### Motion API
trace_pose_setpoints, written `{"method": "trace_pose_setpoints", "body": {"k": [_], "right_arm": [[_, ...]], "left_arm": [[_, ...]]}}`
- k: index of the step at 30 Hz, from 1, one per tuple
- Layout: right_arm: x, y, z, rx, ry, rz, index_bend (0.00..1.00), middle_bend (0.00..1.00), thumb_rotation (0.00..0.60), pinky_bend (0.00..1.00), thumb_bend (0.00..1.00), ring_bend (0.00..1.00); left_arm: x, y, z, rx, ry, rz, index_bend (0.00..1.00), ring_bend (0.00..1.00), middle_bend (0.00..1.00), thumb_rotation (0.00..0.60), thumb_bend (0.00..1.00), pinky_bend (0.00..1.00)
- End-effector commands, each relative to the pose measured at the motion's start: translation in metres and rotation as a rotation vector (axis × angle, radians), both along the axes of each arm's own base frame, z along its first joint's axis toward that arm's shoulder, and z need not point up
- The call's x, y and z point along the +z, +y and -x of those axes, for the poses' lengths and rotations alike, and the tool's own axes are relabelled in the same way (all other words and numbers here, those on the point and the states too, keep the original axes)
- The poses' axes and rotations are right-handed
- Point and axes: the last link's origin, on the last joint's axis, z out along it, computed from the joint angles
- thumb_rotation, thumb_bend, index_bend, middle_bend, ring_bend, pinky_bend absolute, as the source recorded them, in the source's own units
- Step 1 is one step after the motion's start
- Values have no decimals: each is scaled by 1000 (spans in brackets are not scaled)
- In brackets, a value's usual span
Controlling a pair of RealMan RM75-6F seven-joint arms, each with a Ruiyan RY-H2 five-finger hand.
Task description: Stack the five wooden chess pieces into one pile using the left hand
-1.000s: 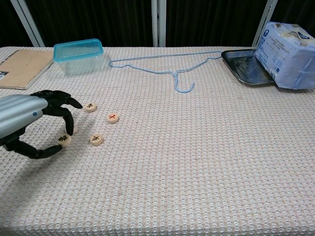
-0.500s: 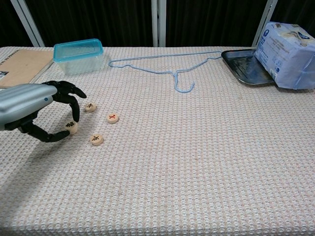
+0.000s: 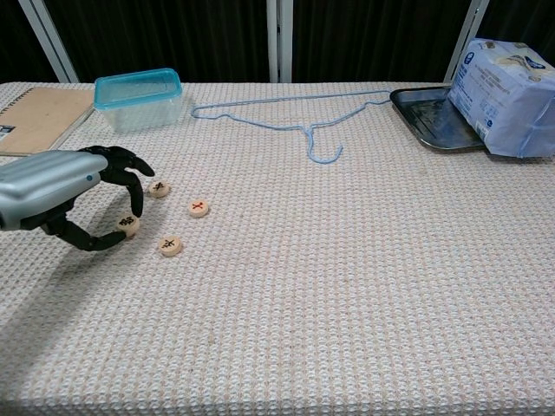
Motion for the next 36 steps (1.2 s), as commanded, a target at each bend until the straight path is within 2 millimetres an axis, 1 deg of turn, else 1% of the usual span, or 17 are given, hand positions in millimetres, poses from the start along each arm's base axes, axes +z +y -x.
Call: {"method": "trace_pose_setpoints", "body": {"k": [1, 10, 20, 24, 28, 36], "right_arm": [[0, 0, 0, 2, -1, 3, 0, 0, 600, 0, 82, 0], [-1, 0, 0, 5, -1, -5, 0, 0, 600, 0, 82, 0], [-1, 0, 0, 4, 0, -4, 0, 0, 600, 0, 82, 0], [-1, 0, 0, 4, 1, -5, 0, 0, 600, 0, 82, 0], [-1, 0, 0, 3, 1, -5, 0, 0, 600, 0, 82, 0], [0, 1, 0, 4, 1, -2, 0, 0, 600, 0, 82, 0]], "left_arm": [[-1, 0, 1, 6, 3, 1, 465, 0, 126, 600, 344, 0], [2, -1, 2, -1, 4, -8, 453, 0, 126, 600, 344, 0], [0, 0, 3, 6, 0, -2, 434, 0, 126, 600, 345, 0], [1, 1, 3, 7, 1, -5, 417, 0, 126, 600, 345, 0], [2, 0, 3, 8, 1, -5, 378, 0, 125, 600, 345, 0], [10, -1, 2, 6, -7, -26, 366, 0, 124, 600, 345, 0]]}}
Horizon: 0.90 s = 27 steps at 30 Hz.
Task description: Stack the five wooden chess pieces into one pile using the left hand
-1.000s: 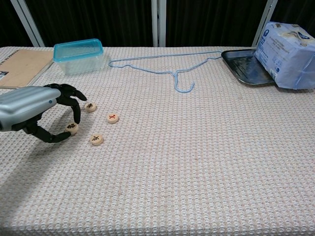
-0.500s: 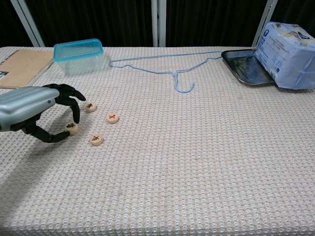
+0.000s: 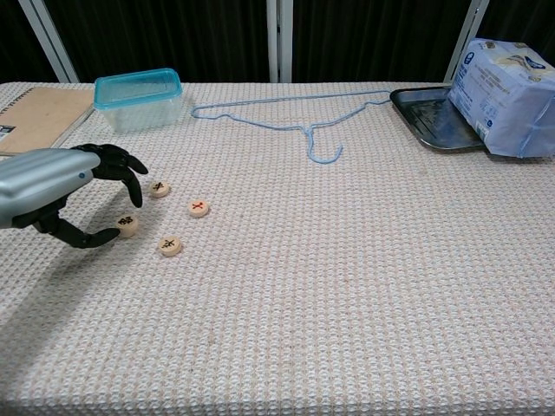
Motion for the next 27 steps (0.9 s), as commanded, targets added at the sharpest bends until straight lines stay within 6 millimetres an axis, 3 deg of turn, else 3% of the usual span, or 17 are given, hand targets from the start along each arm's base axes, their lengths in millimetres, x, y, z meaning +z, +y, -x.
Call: {"method": "trace_pose_setpoints", "body": {"k": [1, 7, 10, 18, 27], "right_arm": [[0, 0, 0, 0, 0, 2, 0, 0, 600, 0, 82, 0], [0, 0, 0, 0, 3, 2, 0, 0, 600, 0, 83, 0], [0, 0, 0, 1, 0, 2, 0, 0, 600, 0, 82, 0], [3, 0, 2, -2, -7, 12, 0, 0, 600, 0, 82, 0], [6, -1, 3, -2, -13, 17, 0, 0, 600, 0, 82, 0]], "left_arm": [[7, 1, -3, -4, -14, -21, 366, 0, 124, 600, 345, 0], [27, 18, -21, -30, -60, -73, 366, 0, 123, 600, 344, 0], [27, 32, -33, -45, -59, -68, 368, 0, 123, 600, 341, 0], [0, 68, -59, -36, -49, -18, 380, 0, 124, 600, 333, 0], [-27, 88, -50, 7, 35, 29, 387, 0, 124, 600, 324, 0]]}}
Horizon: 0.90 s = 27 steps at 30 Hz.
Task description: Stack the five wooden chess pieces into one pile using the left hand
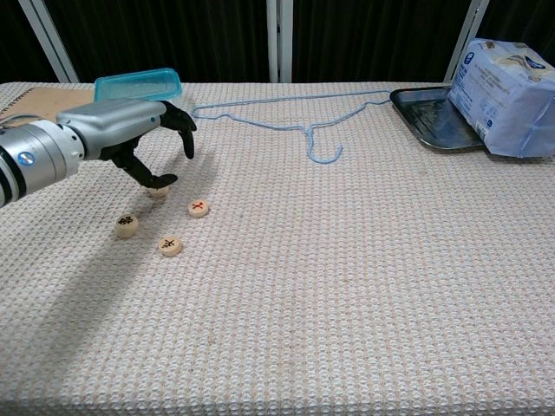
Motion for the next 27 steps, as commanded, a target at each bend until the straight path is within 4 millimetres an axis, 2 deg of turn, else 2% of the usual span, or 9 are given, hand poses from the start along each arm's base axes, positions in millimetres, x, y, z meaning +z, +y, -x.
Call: {"method": "trace_pose_setpoints", "body": {"k": [1, 7, 14, 27], "right_arm": [[1, 0, 0, 1, -1, 4, 0, 0, 600, 0, 82, 0], [4, 1, 1, -1, -6, 15, 0, 0, 600, 0, 82, 0], [3, 1, 1, 1, -5, 11, 0, 0, 600, 0, 82, 0], [1, 1, 1, -2, -1, 6, 0, 0, 600, 0, 82, 0]], "left_arm": [[-10, 4, 2, 22, 14, 23, 387, 0, 123, 600, 325, 0], [-16, 1, 5, 33, 12, 43, 387, 0, 123, 600, 325, 0], [-7, 1, 0, 10, 10, 20, 385, 0, 123, 600, 325, 0], [-2, -5, 15, 47, 54, 36, 389, 0, 122, 600, 325, 0]]}}
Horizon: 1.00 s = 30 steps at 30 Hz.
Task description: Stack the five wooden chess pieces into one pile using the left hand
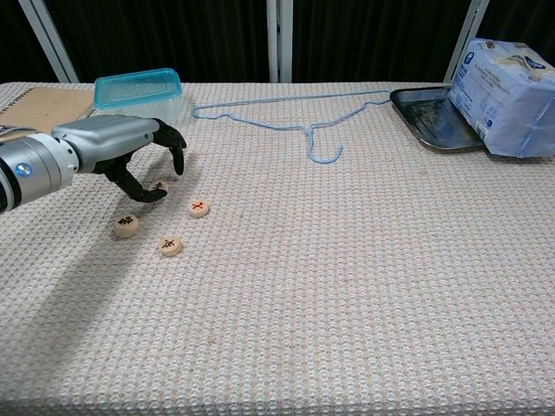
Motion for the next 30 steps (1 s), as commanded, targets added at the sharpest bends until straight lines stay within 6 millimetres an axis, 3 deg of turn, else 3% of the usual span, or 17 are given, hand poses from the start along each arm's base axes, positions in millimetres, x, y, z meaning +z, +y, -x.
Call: {"method": "trace_pose_setpoints", "body": {"k": [1, 30], "right_arm": [[0, 0, 0, 0, 1, -1, 0, 0, 600, 0, 82, 0], [-1, 0, 0, -2, 1, -4, 0, 0, 600, 0, 82, 0]], "left_arm": [[1, -1, 2, 3, 7, 5, 389, 0, 121, 600, 325, 0], [-1, -2, 12, 38, 12, 0, 476, 0, 118, 600, 325, 0]]}}
